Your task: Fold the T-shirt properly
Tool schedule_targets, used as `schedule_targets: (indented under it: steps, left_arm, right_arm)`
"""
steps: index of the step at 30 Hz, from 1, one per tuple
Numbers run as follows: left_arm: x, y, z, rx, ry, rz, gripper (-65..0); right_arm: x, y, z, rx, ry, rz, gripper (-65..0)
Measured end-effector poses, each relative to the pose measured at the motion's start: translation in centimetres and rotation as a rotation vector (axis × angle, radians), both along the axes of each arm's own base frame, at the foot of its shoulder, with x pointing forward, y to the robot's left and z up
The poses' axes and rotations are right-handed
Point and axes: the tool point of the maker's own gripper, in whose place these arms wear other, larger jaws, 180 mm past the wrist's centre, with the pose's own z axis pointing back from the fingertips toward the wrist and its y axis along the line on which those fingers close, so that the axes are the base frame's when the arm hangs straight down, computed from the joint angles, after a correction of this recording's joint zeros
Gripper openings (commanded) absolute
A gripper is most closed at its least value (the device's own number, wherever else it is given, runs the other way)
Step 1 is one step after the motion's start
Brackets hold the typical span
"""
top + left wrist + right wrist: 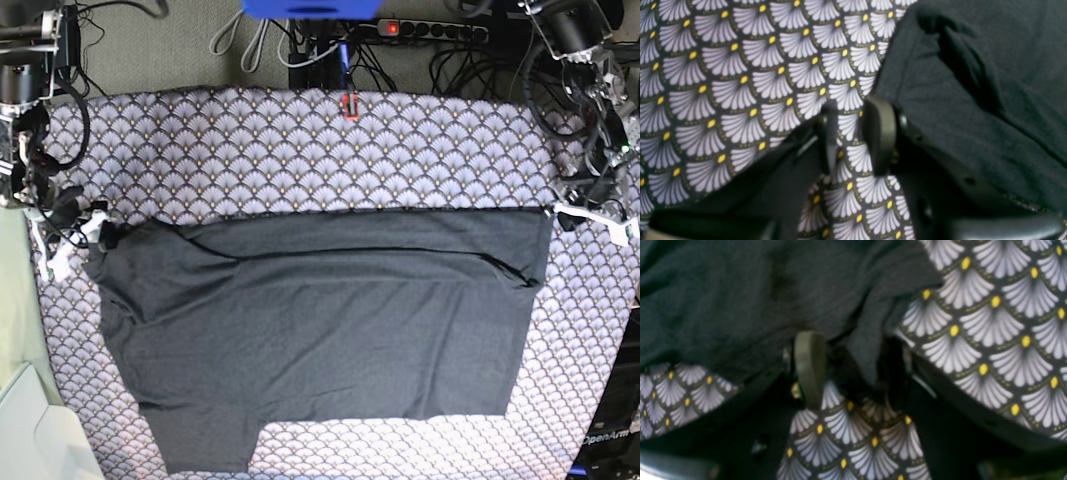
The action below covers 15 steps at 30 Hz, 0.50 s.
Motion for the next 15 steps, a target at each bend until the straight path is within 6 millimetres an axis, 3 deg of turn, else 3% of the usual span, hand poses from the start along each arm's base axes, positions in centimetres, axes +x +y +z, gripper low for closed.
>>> schedule_targets:
  steps: [5,13,15]
  left_arm:
    - [0.1,-0.3,-0.1,-0.004,0.0,-0.003,-47.7]
    - [0.2,-1.0,-0.4,-0.023,-0.004,-0.003,-47.6]
    - [0.3,-1.3,-0.8,-0.038,-0.004,0.001,-43.9]
  right_arm:
    - [0.0,-0.2,-0.2,0.018,-0.005,-0.019,-36.0]
    - [0.2,0.4,-0.3,0.032,-0.016,-0.021,-43.4]
    - [0.3,0.8,-0.4,0.042,-0.022,-0.021,-43.5]
